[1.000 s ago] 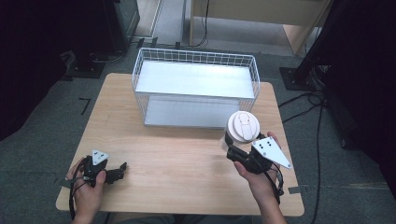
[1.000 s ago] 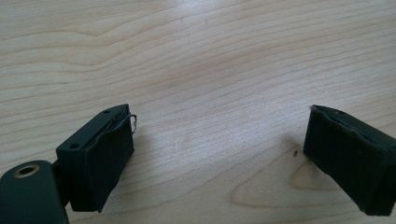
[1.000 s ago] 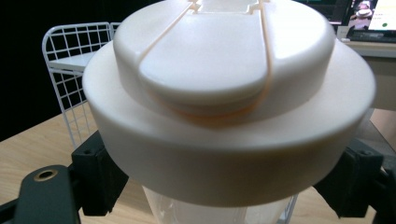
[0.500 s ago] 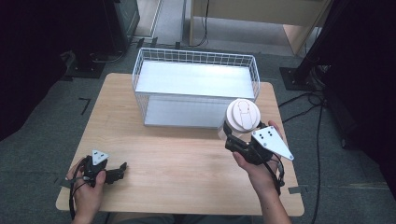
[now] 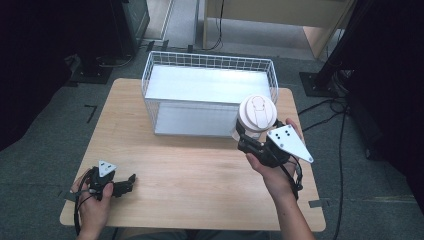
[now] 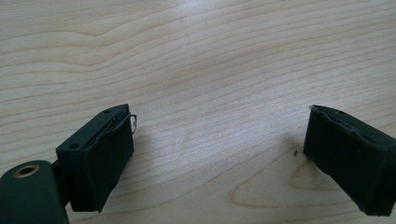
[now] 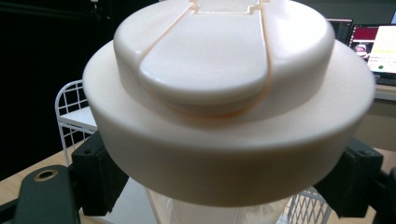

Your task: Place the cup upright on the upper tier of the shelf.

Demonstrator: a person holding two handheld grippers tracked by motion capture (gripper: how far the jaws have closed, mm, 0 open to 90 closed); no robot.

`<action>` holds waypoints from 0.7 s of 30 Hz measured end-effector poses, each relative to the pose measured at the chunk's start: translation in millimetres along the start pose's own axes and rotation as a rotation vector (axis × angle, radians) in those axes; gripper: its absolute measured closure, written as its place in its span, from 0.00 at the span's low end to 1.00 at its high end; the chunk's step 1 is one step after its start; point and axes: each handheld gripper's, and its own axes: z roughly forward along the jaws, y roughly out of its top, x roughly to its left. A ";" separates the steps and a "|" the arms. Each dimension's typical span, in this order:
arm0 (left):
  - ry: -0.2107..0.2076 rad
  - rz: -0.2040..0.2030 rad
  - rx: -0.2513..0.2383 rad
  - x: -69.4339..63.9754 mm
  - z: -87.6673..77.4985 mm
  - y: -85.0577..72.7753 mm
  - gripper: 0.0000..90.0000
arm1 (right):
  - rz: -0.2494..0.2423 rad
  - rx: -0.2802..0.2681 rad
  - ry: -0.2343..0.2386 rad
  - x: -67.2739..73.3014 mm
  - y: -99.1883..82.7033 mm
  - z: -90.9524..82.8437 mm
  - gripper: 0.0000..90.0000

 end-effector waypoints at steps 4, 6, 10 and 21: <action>0.000 0.001 0.001 0.1 0.0 0.0 0.10 | -0.004 -0.009 0.000 1.4 4.8 3.4 0.18; 0.000 0.001 0.001 0.1 0.0 0.0 0.10 | -0.004 -0.016 -0.001 2.2 7.5 4.7 0.18; -0.001 -0.001 0.001 -0.1 -0.1 0.0 0.10 | -0.003 -0.028 -0.001 3.7 12.2 5.8 0.18; -0.001 -0.001 0.001 0.0 -0.1 0.0 0.10 | -0.021 -0.062 0.004 7.0 32.7 12.8 0.18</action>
